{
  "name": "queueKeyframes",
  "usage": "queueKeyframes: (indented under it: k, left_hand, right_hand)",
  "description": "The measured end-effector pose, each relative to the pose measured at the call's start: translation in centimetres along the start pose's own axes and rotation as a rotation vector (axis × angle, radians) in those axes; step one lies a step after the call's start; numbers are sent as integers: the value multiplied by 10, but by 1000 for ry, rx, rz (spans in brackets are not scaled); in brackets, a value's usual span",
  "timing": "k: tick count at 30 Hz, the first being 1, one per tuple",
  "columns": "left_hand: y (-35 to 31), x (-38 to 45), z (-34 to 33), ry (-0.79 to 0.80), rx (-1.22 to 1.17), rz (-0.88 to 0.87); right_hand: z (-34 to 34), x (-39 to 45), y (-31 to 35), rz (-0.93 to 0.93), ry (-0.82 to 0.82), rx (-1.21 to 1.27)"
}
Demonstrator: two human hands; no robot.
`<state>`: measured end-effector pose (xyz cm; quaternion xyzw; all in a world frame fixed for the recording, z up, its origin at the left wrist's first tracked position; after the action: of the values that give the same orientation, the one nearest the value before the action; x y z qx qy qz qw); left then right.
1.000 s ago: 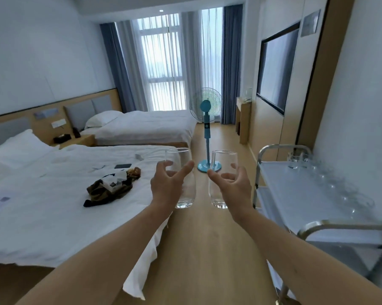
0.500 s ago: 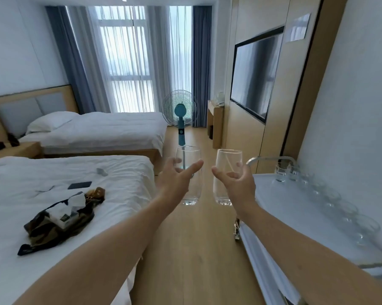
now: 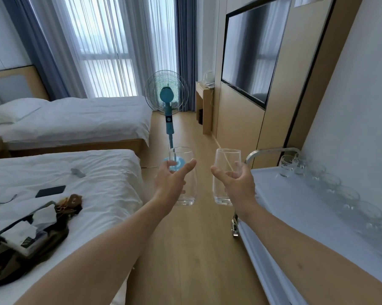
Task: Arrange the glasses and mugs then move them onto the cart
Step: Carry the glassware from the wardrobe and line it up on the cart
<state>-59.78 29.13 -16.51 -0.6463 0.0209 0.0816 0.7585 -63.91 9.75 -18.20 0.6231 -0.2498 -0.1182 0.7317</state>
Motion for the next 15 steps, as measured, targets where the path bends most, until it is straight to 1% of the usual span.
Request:
queueKeyframes:
  k: [5,9,15]
  left_hand:
    - [2,78,-23,3,52,10]
    - [6,146,-55,14,124,44]
    - [18,227,-114,62,207,110]
  right_hand:
    - [-31,72,-41,-38,9,40]
    - [-51,138,-84,-136,-24,72]
    - [-56,209,-151,-253,-67,43]
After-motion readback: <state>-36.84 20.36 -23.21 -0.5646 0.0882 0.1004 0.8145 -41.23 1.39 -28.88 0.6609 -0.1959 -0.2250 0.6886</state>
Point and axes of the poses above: each hand's wrist, its own x-axis towards the middle knuckle, its own z-axis out of the back of the hand, y = z × x, the point moved 3 cm from there along x, towards the middle knuckle, and after that the axes turned 9 degrees about z, right-handed, at the moved point
